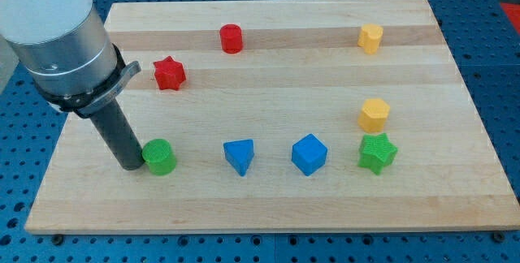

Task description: Push the green circle to the right side

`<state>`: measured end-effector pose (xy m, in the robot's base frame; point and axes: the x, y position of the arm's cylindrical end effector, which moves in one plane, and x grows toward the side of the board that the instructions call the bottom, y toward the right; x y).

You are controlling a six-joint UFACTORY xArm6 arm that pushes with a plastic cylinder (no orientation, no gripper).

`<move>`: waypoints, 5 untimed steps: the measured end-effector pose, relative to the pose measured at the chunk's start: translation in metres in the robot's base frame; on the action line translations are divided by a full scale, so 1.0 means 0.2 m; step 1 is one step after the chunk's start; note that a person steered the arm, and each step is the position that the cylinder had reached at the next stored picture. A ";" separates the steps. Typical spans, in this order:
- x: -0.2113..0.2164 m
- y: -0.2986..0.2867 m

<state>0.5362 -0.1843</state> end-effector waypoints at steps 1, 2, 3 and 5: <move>0.00 0.01; 0.00 0.01; 0.00 0.02; 0.00 0.05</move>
